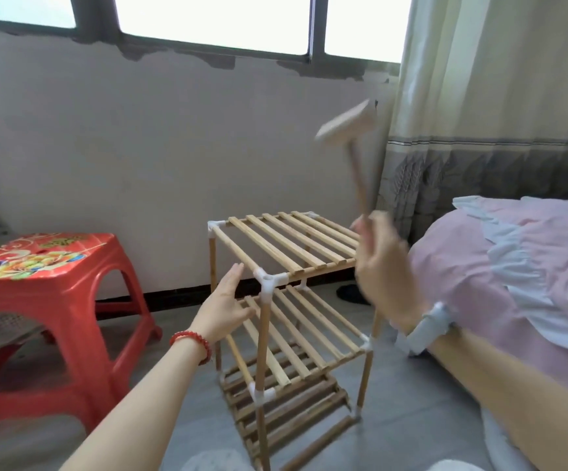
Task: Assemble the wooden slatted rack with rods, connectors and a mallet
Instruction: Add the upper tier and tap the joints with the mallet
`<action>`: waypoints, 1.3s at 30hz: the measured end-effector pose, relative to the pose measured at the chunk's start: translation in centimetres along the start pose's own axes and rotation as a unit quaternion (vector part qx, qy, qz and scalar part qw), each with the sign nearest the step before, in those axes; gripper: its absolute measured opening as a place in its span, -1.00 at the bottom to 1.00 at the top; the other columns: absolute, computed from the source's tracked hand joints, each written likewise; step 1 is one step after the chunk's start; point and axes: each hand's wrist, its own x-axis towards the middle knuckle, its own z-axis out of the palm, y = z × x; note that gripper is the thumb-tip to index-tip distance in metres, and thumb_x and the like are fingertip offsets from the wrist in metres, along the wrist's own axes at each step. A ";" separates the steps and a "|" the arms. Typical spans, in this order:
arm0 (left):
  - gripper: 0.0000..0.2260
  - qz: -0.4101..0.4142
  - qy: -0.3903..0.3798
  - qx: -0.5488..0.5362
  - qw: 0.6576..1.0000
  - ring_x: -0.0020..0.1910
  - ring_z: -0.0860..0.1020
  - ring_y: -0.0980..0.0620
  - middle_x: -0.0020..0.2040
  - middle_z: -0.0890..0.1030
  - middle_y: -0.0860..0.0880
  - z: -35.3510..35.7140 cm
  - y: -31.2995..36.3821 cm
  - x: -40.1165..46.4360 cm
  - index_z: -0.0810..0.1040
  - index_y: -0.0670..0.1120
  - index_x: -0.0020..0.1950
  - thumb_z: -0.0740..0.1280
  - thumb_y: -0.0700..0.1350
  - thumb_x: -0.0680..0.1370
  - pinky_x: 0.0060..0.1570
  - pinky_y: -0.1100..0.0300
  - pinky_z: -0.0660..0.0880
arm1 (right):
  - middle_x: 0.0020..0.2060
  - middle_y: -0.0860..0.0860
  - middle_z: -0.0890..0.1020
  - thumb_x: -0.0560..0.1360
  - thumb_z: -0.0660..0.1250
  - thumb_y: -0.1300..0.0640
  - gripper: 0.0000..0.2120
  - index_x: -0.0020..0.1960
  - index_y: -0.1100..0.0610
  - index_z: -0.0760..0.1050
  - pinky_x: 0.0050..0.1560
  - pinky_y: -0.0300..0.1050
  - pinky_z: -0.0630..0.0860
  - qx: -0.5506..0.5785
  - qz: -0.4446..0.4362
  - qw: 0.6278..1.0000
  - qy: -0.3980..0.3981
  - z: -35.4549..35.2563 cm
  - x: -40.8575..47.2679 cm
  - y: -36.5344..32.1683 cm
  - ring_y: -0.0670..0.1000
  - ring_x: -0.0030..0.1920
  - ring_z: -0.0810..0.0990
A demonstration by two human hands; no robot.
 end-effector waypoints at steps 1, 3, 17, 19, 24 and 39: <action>-0.25 -0.021 0.008 -0.009 1.000 0.52 0.08 0.07 0.55 0.08 0.01 0.1 -0.2 -0.6 0.03 -0.04 0.56 0.40 -0.15 0.50 0.41 0.22 0.15 | -0.29 0.02 0.56 0.64 0.06 0.09 -0.78 0.01 0.17 0.42 -0.27 -0.10 0.50 -0.070 0.031 0.987 -0.139 1.1 -2.0 -0.1 -0.03 -0.30 0.56; -0.29 -0.062 0.004 -0.014 0.998 0.51 0.13 0.03 0.54 0.12 -0.04 0.4 -0.8 -1.9 0.05 -0.08 0.55 0.38 -0.14 0.52 0.42 0.17 0.16 | -0.24 -0.02 0.54 0.64 0.03 0.02 -0.73 0.06 0.13 0.45 -0.33 -0.19 0.41 -0.149 0.066 0.936 -0.312 1.9 -3.8 0.0 -0.04 -0.28 0.53; -0.45 -0.050 0.048 -0.043 0.997 0.41 0.31 0.01 0.47 0.27 -0.03 -0.6 -0.5 -2.8 0.19 -0.06 0.51 0.31 -0.16 0.56 0.31 0.17 0.31 | -0.37 -0.11 0.47 0.62 0.12 0.09 -0.81 0.04 0.16 0.46 -0.26 -0.06 0.45 -0.014 -0.008 1.000 0.009 1.6 -1.5 -2.2 -0.01 -0.34 0.49; -0.47 -0.039 0.059 -0.055 0.996 0.37 0.32 0.05 0.46 0.28 -0.03 -0.6 0.0 -2.2 0.20 -0.07 0.50 0.31 -0.18 0.57 0.28 0.23 0.30 | -0.35 -0.04 0.52 0.62 0.10 0.07 -0.79 0.06 0.17 0.44 -0.26 -0.02 0.51 -0.018 0.019 0.998 -0.052 2.3 -2.9 -1.8 0.01 -0.35 0.53; -0.47 -0.031 0.052 -0.058 0.996 0.43 0.28 0.01 0.45 0.29 -0.02 -0.5 0.0 -1.7 0.20 -0.07 0.50 0.30 -0.17 0.56 0.30 0.21 0.30 | -0.31 -0.01 0.56 0.63 0.07 0.03 -0.72 -0.04 0.14 0.50 -0.14 0.09 0.53 -0.060 0.091 0.977 -0.185 2.1 -2.8 -0.1 0.03 -0.28 0.56; -0.44 -0.021 0.050 -0.080 0.995 0.44 0.26 0.02 0.46 0.27 -0.01 0.0 -0.4 -1.0 0.20 -0.06 0.50 0.33 -0.20 0.54 0.35 -0.01 0.36 | -0.31 -0.08 0.49 0.64 0.06 0.04 -0.83 -0.02 0.05 0.39 -0.33 -0.21 0.33 -0.129 0.063 0.958 -0.248 2.6 -3.8 -0.7 -0.05 -0.31 0.51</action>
